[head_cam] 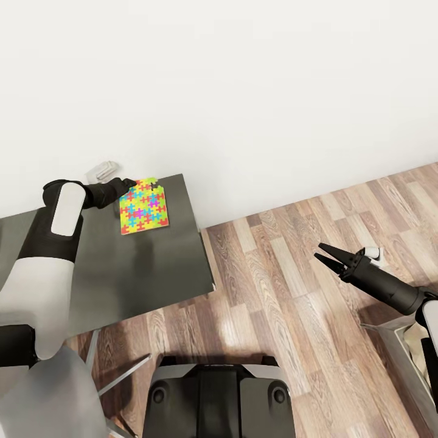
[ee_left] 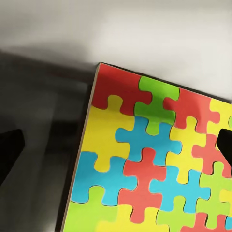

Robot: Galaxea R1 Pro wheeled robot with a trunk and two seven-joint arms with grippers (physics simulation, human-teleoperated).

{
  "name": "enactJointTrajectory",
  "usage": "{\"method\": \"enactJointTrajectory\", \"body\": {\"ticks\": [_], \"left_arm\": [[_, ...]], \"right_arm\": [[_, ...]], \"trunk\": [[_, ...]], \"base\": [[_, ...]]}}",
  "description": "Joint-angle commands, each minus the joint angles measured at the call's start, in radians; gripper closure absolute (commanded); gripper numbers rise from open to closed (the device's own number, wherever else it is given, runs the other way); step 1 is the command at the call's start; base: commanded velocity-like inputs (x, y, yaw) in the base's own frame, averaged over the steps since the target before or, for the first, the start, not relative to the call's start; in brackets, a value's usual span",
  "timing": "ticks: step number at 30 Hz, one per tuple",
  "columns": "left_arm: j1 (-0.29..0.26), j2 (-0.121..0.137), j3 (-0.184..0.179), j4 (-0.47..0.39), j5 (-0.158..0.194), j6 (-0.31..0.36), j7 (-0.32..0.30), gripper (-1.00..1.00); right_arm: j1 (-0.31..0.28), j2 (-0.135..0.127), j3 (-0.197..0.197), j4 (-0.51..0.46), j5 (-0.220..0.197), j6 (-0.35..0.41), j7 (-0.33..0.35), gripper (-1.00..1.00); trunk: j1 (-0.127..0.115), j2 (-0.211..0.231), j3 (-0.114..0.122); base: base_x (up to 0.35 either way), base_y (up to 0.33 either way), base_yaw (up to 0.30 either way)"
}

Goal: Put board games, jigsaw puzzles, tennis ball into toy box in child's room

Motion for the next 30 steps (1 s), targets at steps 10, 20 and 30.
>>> {"method": "enactJointTrajectory", "body": {"ticks": [10,20,30], "left_arm": [[-0.001,0.0,0.0,-0.001,0.011,0.003,0.009,-1.0],[0.023,0.022,0.011,-0.001,0.043,-0.002,0.007,-1.0],[0.042,0.041,0.021,-0.022,0.07,-0.006,0.007,-1.0]], "right_arm": [[-0.001,0.0,-0.001,0.0,0.005,0.005,0.006,-1.0],[0.023,-0.015,0.006,-0.001,0.003,0.005,0.007,-1.0],[0.074,-0.029,0.006,-0.002,0.0,0.005,0.007,-1.0]], "trunk": [[0.001,-0.002,-0.001],[0.001,-0.002,-0.001],[0.001,-0.002,-0.001]], "base": [[0.0,0.0,0.0],[0.0,0.0,0.0],[0.0,0.0,-0.052]]}}
